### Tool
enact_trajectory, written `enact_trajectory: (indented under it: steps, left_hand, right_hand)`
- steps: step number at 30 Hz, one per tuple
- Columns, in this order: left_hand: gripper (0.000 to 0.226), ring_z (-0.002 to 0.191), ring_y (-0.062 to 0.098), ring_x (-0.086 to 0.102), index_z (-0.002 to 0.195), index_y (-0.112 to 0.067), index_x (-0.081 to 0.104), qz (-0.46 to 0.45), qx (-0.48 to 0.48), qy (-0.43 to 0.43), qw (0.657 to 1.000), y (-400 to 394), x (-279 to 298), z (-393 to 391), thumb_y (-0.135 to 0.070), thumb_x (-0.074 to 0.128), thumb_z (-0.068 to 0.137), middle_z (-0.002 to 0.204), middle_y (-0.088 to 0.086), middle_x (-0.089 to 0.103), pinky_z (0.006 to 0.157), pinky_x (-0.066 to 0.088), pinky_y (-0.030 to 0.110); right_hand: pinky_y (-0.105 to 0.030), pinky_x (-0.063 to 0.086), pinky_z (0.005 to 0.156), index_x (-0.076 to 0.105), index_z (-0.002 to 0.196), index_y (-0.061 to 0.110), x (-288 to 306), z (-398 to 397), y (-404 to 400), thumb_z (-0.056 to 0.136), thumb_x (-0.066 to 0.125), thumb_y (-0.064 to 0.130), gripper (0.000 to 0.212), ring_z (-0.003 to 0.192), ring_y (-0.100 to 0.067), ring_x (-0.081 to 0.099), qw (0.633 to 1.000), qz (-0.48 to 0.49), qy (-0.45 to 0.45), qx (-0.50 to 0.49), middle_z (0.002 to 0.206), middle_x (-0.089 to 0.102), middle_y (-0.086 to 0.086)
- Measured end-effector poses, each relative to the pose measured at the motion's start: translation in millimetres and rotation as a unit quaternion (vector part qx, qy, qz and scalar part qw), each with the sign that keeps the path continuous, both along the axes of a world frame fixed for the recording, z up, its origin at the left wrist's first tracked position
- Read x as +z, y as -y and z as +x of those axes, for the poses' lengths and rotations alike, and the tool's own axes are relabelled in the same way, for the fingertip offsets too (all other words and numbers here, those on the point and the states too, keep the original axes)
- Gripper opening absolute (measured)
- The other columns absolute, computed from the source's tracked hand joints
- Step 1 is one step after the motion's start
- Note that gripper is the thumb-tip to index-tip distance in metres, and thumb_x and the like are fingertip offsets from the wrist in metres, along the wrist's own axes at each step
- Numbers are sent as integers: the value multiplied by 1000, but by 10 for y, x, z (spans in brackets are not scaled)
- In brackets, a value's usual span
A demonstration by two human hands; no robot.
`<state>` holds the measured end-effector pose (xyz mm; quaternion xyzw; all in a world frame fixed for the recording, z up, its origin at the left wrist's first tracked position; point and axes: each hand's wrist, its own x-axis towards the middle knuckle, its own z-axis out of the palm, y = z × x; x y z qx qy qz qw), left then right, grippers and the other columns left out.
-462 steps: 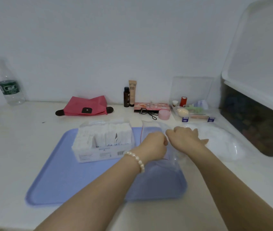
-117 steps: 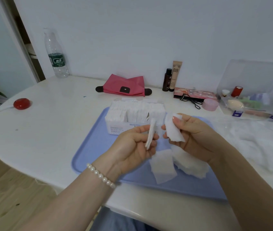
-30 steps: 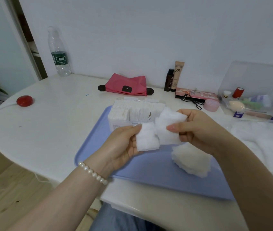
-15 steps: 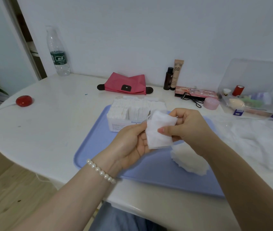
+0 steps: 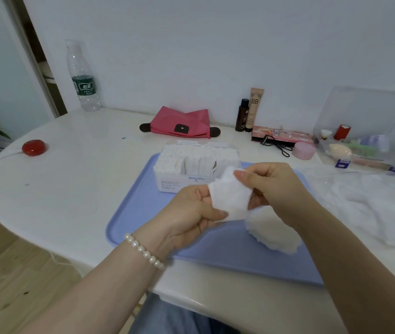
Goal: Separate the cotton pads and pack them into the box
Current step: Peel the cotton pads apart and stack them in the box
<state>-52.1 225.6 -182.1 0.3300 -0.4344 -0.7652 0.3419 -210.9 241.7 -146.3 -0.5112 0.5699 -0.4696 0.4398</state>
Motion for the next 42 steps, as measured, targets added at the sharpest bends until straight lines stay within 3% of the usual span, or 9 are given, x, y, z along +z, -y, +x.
enact_trajectory:
  steps: [6,10,13,17,28,33,38,40,42]
  left_hand:
    - [42,78,20,71,102,2,64,23,-12,-17,1000,5,7,35,29,41,78,89,10,72,73,57,28]
    - [32,91,28,67,112,7,60,42,-10,-23,999,25,7,28,15,43,86,108,20,66,82,54,37]
    - [32,104,35,61,121,7,55,45,-10,-13,999,37,3,6,0,42,93,118,25,61,86,51,41]
    - [34,116,38,56,122,5,57,33,-37,-8,999,27,35,-10,-9,41,95,120,29,59,94,50,41]
    - [55,115,37,58,123,-1,58,51,-53,-36,997,9,34,13,-43,40,92,119,26,62,100,45,43]
    - [27,97,27,67,114,3,61,3,-47,-20,999,-35,14,-17,3,50,89,109,21,66,86,54,35]
    - [29,88,28,67,113,2,58,32,21,-6,999,11,26,-27,12,50,87,111,20,64,71,58,36]
    - [40,89,31,64,119,-6,53,24,63,8,998,22,23,-21,14,52,85,116,21,59,61,60,36]
    - [45,90,35,62,117,-16,49,6,78,15,997,14,9,-15,16,52,84,113,24,57,57,59,35]
  right_hand:
    - [-19,42,43,70,70,11,88,-196,65,83,67,14,13,44,-9,48,986,-96,37,-129,58,63,1]
    - [-16,35,35,72,58,13,260,-185,-59,64,68,19,9,37,-10,45,994,-82,69,35,49,60,-1]
    - [-16,33,33,71,57,13,245,-85,-115,60,70,16,5,34,-11,45,991,-15,-11,133,48,59,-5]
    - [-17,31,34,69,71,5,139,-30,-78,71,75,6,7,32,-11,46,989,-4,-95,110,43,57,-2]
    - [-14,32,33,61,70,5,74,24,-58,74,74,2,13,29,-9,43,992,-18,-91,84,39,53,3]
    - [-16,31,38,60,68,10,23,19,-20,70,79,8,20,30,-4,35,987,-31,-146,62,35,42,9]
    - [-17,36,49,61,70,18,58,-280,71,78,74,23,16,47,-6,46,952,-60,-293,-66,49,51,7]
    - [-11,42,50,66,68,20,141,-422,29,76,76,13,14,54,-8,56,949,-12,-315,17,61,65,2]
    - [-6,43,57,69,73,25,183,-483,-40,72,78,13,15,61,2,58,904,35,-412,110,74,68,9]
